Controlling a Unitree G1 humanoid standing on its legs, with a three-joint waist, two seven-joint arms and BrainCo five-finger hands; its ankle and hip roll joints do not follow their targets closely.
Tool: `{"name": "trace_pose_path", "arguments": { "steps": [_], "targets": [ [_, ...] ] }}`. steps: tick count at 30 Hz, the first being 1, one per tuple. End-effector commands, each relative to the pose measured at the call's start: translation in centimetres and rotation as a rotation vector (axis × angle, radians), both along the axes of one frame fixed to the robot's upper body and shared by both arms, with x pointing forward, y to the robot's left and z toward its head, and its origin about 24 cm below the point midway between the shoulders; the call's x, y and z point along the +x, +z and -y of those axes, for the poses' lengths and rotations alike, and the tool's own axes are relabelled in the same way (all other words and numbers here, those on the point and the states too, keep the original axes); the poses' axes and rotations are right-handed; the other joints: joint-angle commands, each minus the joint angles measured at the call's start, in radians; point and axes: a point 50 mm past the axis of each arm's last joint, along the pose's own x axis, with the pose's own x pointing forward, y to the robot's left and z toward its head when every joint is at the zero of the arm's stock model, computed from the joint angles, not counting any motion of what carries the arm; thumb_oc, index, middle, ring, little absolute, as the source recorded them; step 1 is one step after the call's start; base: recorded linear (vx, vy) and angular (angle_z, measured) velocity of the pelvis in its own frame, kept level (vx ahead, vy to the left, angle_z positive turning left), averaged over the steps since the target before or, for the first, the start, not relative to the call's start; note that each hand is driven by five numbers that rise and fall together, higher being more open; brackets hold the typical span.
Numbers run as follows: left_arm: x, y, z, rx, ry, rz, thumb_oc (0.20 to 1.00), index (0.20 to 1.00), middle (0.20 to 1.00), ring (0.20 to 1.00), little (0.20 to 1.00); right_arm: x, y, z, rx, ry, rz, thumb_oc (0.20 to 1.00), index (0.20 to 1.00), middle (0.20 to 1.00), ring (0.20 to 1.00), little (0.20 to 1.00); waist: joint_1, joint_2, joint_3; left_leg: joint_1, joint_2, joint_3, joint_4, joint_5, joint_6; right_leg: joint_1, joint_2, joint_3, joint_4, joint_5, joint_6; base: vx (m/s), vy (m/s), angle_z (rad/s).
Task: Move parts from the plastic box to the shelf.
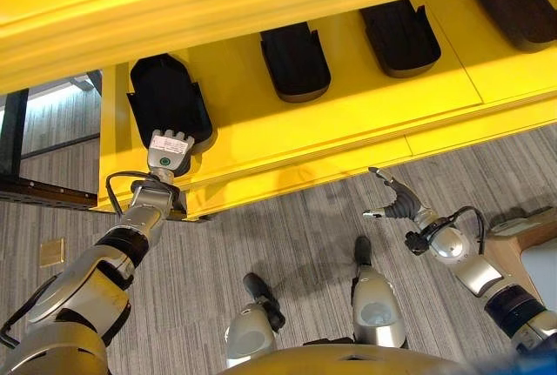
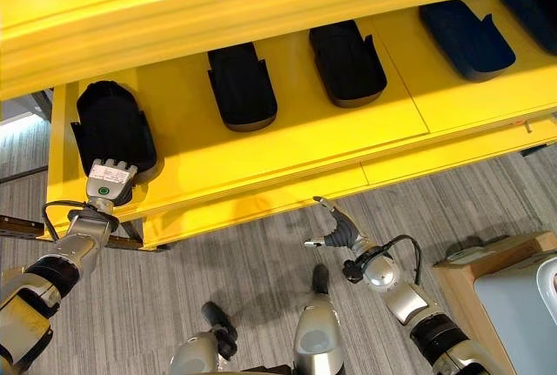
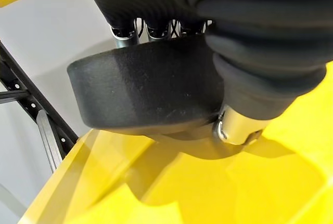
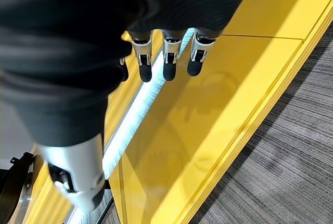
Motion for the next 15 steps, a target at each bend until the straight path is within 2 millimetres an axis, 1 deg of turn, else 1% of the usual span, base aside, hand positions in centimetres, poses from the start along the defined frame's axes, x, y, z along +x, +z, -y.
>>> {"name": "trace_pose_path", "arguments": {
  "steps": [1,15],
  "targets": [
    [0.0,3.7,-3.5,0.082,0.104,0.124,0.200,0.200,0.200,0.200,0.200,0.0,1.0,0.6,-0.019,0.019,0.049,1.000,1.000,1.000,1.000,1.000,0.000,-0.035,-0.034,-0.072,-0.003,-0.089,0.130,-0.047,-0.008,0.006,0.015,-0.035,0.145,-0.151,0.004,0.00,0.000,0.00],
    [0.7,4.8,-3.2,0.227,0.061,0.101,0.200,0.200,0.200,0.200,0.200,0.3,1.2,0.7,-0.036,0.031,0.047,1.000,1.000,1.000,1.000,1.000,-0.006,-0.036,-0.034,-0.075,0.001,-0.089,0.133,-0.044,-0.010,0.005,0.018,-0.031,0.146,-0.151,0.006,0.00,0.000,0.00]
  ]
}}
